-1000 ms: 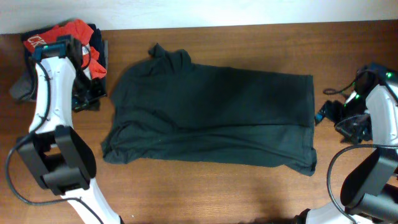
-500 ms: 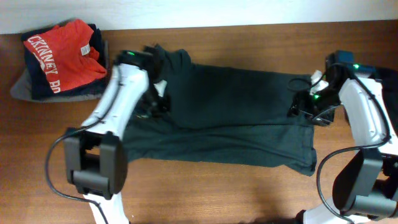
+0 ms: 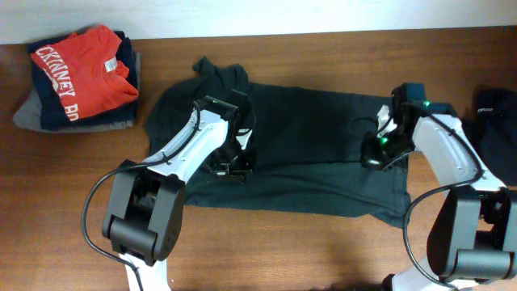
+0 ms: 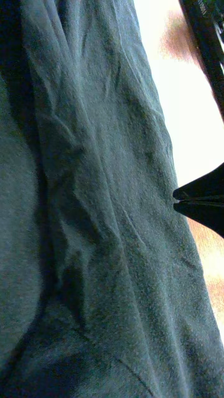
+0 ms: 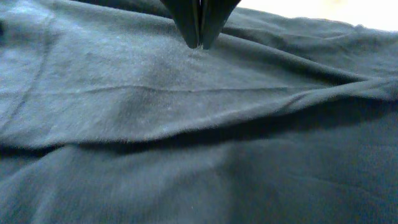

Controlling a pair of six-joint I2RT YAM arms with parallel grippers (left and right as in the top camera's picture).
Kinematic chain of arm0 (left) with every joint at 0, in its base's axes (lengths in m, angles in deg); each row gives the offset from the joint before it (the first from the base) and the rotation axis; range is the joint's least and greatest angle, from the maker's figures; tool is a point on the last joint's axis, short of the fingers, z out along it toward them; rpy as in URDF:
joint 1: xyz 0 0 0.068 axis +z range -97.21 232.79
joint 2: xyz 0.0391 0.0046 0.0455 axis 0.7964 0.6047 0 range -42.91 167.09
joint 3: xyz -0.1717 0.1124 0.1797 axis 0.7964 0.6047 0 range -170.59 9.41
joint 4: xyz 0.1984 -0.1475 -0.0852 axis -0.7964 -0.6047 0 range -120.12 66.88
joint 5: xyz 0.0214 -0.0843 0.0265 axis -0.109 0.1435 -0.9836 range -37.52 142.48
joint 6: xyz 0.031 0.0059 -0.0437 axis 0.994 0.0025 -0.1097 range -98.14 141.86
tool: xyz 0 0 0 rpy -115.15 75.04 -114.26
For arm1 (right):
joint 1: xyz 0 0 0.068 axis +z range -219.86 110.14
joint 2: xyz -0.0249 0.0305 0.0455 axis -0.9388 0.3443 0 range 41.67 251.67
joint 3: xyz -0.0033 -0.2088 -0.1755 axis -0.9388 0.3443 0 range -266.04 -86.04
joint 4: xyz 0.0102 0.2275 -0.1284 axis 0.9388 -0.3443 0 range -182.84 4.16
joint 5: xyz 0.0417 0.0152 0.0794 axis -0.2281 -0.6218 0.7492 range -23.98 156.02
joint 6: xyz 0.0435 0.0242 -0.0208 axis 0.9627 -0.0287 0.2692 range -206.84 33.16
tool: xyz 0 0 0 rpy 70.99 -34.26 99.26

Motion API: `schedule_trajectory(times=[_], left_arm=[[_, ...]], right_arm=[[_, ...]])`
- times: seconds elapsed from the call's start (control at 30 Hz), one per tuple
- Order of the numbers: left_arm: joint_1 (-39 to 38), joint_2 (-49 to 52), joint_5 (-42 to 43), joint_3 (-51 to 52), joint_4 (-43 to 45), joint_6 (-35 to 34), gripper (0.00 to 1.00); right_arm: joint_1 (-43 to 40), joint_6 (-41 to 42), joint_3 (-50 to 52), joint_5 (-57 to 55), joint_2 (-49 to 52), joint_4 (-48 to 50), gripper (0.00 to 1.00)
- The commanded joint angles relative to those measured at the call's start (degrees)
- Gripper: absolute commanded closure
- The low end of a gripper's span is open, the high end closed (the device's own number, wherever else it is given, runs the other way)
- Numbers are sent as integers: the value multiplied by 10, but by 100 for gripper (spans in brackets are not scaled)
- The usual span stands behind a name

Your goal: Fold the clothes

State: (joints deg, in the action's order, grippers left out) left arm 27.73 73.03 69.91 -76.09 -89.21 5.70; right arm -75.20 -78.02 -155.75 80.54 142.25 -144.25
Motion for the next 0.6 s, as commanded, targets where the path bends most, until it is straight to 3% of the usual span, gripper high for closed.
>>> schedule_trajectory(times=[0.0, 0.37, 0.57], left_arm=[[-1, 8, 12, 18, 4, -10, 99], [1, 15, -2, 50, 58, -12, 99], [3, 16, -71, 60, 72, -27, 99]], right_arm=[[5, 27, 33, 3, 3, 16, 96], [5, 27, 102, -1, 3, 74, 96], [5, 57, 110, -45, 3, 83, 96]])
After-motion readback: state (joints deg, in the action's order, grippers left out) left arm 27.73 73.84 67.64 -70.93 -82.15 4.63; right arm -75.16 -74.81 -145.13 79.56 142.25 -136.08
